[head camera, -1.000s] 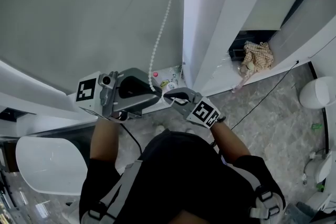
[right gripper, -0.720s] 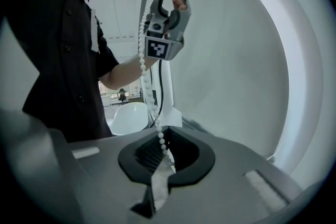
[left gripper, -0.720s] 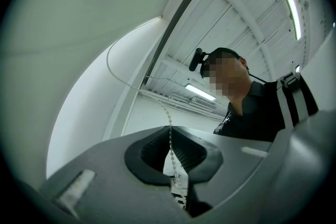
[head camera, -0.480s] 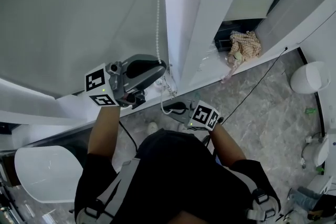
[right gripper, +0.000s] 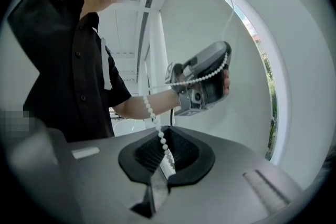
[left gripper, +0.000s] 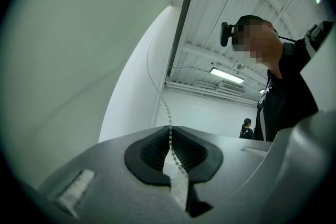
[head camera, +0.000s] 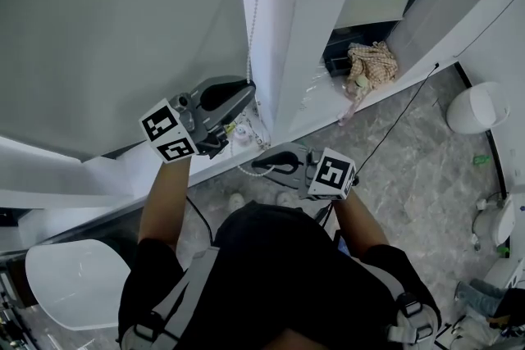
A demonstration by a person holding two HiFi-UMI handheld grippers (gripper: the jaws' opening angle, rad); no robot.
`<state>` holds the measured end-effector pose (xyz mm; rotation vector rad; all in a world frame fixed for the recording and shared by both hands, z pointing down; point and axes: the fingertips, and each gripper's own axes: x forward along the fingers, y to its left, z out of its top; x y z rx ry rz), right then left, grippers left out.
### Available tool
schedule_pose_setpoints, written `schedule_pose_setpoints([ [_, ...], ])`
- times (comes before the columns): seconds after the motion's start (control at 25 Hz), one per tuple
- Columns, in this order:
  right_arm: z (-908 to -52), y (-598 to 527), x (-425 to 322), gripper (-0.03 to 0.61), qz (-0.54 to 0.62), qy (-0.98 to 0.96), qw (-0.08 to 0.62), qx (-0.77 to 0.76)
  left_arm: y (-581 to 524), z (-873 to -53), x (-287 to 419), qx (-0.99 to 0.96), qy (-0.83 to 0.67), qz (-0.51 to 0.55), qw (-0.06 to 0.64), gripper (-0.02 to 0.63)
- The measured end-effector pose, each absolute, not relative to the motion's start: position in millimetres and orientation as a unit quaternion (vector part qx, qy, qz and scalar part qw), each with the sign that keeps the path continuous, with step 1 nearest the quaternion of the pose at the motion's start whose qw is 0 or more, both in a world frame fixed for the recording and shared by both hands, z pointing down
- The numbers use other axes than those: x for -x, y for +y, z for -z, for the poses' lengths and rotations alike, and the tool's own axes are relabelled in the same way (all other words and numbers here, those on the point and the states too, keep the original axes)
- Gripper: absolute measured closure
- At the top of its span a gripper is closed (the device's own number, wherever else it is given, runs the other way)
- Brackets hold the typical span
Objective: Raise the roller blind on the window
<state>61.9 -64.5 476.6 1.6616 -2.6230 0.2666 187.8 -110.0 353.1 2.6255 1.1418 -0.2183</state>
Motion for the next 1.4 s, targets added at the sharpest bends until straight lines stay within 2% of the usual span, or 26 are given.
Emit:
schedule_pose_setpoints([
  [0.12, -458, -61, -52, 0.575, -0.074, -0.855, 0.005, -0.513, -122, -369, -192, -0.913, 0.375, 0.062, 0.147, 0.574],
  [0.36, -430, -65, -39, 0.575, -0.052, -0.869, -0.006, -0.493, -150, -424, -199, -0.94, 0.317, 0.012, 0.127, 0.538],
  [0.44, -422, -67, -37, 0.575, -0.051, -0.871, -0.022, -0.488, -160, -432, -195, -0.936, 0.311, 0.02, 0.164, 0.526],
  [0.56, -419, -66, -36, 0.575, -0.059, -0.876, -0.038, -0.477, -174, -429, -189, -0.909, 0.324, 0.057, 0.257, 0.523],
  [0.64, -424, -67, -34, 0.575, -0.069, -0.879, -0.038, -0.47, -175, -423, -184, -0.895, 0.34, 0.069, 0.282, 0.526],
  [0.72, -434, -68, -31, 0.575, -0.079, -0.88, -0.03, -0.467, -171, -416, -177, -0.892, 0.353, 0.071, 0.275, 0.594],
  [0.84, -450, -72, -25, 0.575, -0.093, -0.88, -0.009, -0.466, -168, -413, -172, -0.906, 0.343, 0.053, 0.244, 0.597],
  [1.0, -460, -75, -13, 0.575, -0.102, -0.887, 0.009, -0.449, -158, -424, -181, -0.938, 0.323, 0.018, 0.126, 0.59],
  [1.04, -461, -76, -10, 0.575, -0.107, -0.89, 0.008, -0.444, -156, -426, -187, -0.938, 0.328, 0.016, 0.112, 0.533],
  [1.08, -463, -77, -6, 0.575, -0.112, -0.891, 0.006, -0.439, -157, -427, -195, -0.938, 0.329, 0.016, 0.106, 0.435],
  [1.2, -471, -79, -3, 0.575, -0.117, -0.891, -0.001, -0.438, -161, -412, -206, -0.933, 0.338, 0.032, 0.119, 0.385],
  [1.4, -480, -70, -8, 0.575, -0.116, -0.889, 0.0, -0.442, -156, -420, -198, -0.911, 0.388, 0.006, 0.138, 0.385],
])
